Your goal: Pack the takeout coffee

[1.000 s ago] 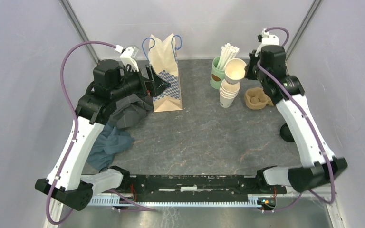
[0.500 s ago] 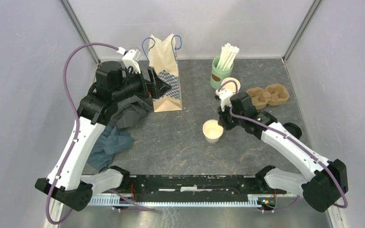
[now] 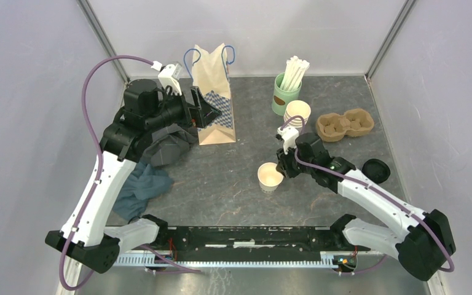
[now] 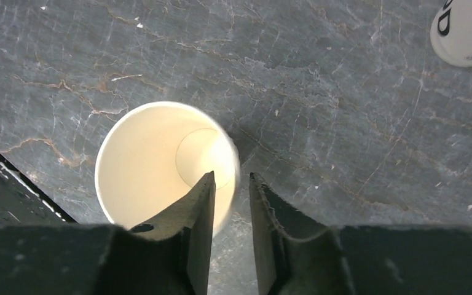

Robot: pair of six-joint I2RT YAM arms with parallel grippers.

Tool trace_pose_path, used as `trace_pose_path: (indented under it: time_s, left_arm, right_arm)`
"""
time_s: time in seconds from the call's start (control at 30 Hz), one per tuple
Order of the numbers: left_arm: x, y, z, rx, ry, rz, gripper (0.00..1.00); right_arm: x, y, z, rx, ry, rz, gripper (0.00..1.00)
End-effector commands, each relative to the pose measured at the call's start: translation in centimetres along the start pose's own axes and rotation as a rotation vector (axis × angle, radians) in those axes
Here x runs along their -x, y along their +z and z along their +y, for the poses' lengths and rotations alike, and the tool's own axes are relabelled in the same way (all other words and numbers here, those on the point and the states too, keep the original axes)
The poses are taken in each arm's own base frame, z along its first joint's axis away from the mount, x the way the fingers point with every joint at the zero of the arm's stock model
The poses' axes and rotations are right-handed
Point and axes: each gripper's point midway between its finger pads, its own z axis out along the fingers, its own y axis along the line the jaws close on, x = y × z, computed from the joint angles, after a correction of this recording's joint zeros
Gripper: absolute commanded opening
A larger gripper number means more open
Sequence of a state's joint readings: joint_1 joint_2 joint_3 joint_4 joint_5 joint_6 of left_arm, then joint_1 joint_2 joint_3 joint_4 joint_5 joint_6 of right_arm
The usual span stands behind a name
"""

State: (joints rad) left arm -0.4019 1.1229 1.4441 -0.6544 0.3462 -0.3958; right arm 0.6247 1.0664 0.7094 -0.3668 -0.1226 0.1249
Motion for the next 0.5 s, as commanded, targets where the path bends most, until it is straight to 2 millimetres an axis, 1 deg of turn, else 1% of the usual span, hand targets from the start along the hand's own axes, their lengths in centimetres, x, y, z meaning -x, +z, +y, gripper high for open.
trace_pose_path:
  time_s: [0.0, 0.07, 0.13, 0.17, 0.2, 0.23, 0.27, 0.33, 0.4, 0.47]
  left_arm:
    - [0.9, -0.5, -1.0, -0.042, 0.052, -0.039, 1.00]
    - [0.9, -0.4, -1.0, -0.043, 0.048, -0.034, 1.00]
    - [0.8, -0.3, -1.0, -0.044, 0.048, -0.031, 1.00]
    - [0.7, -0.2, -1.0, -0.046, 0.047, -0.027, 1.00]
    - [0.7, -0.2, -1.0, -0.046, 0.048, -0.026, 1.00]
    - [0.6, -0.1, -0.9, -0.045, 0.047, -0.021, 1.00]
    - [0.5, 0.0, -0.9, -0.046, 0.047, -0.017, 1.00]
    - [0.2, 0.2, -0.8, -0.045, 0.047, -0.010, 1.00]
    - [-0.1, 0.3, -0.7, -0.041, 0.049, -0.002, 1.00]
    - [-0.5, 0.4, -0.5, -0.037, 0.049, 0.008, 1.00]
  right_arm:
    - [4.2, -1.8, -0.2, -0.046, 0.022, -0.123, 0.39]
    - [6.0, -3.6, -1.5, -0.134, 0.038, -0.157, 0.46]
    - [7.2, -5.4, -3.2, -0.216, 0.050, -0.184, 0.53]
    - [7.4, -6.5, -4.7, -0.274, 0.068, -0.186, 0.56]
    - [7.2, -7.5, -6.6, -0.353, 0.097, -0.185, 0.59]
    - [6.6, -8.8, -9.3, -0.447, 0.155, -0.176, 0.61]
    - [5.3, -10.0, -11.9, -0.533, 0.218, -0.150, 0.62]
    - [2.5, -11.9, -16.1, -0.664, 0.317, -0.091, 0.68]
    - [-0.3, -12.8, -19.1, -0.742, 0.416, -0.015, 0.70]
    - [-2.5, -12.9, -20.9, -0.804, 0.487, 0.058, 0.70]
